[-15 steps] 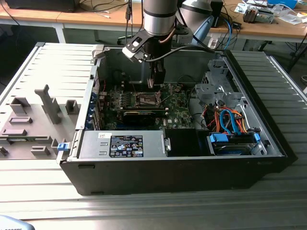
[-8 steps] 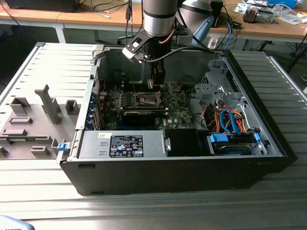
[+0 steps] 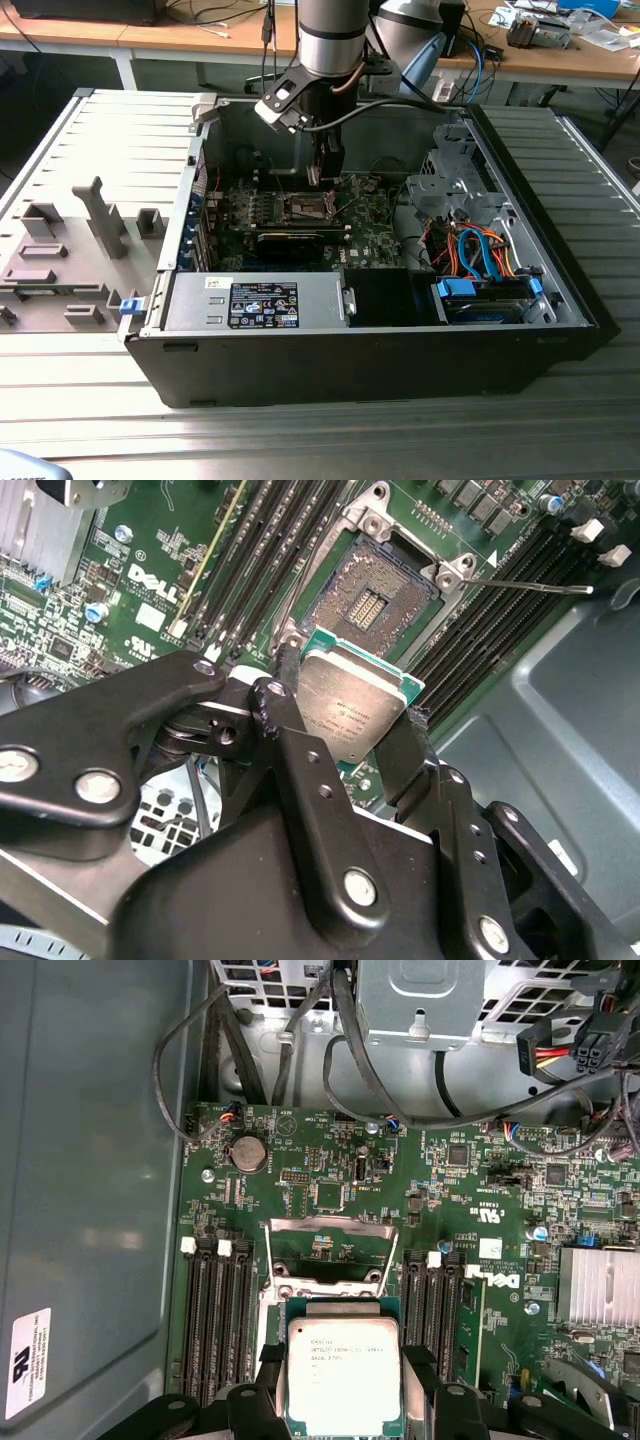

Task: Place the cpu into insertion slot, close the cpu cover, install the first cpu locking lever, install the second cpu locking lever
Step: 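Place the cpu into insertion slot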

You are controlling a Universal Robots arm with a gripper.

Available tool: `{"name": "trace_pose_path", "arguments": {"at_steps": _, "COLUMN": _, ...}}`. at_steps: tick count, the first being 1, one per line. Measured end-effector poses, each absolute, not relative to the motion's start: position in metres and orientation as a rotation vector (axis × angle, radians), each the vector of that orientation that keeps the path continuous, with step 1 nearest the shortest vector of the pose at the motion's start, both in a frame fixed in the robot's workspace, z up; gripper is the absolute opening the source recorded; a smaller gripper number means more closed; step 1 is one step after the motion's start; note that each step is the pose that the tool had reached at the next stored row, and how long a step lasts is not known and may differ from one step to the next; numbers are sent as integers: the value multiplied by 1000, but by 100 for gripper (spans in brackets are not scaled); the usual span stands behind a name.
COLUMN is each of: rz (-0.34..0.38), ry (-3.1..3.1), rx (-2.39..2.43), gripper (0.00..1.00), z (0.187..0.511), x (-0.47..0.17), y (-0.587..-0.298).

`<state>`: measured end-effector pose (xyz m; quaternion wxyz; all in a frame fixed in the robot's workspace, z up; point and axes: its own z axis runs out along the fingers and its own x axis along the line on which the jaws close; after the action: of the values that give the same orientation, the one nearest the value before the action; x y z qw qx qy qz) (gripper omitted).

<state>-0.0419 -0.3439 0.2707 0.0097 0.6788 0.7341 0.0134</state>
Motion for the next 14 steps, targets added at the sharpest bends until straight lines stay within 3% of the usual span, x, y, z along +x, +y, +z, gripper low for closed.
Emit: {"name": "trace_pose_path", "arguments": {"at_steps": 14, "rz": 42, "ry": 2292, "rx": 2119, "gripper": 55, "z": 267, "x": -43, "y": -344}}
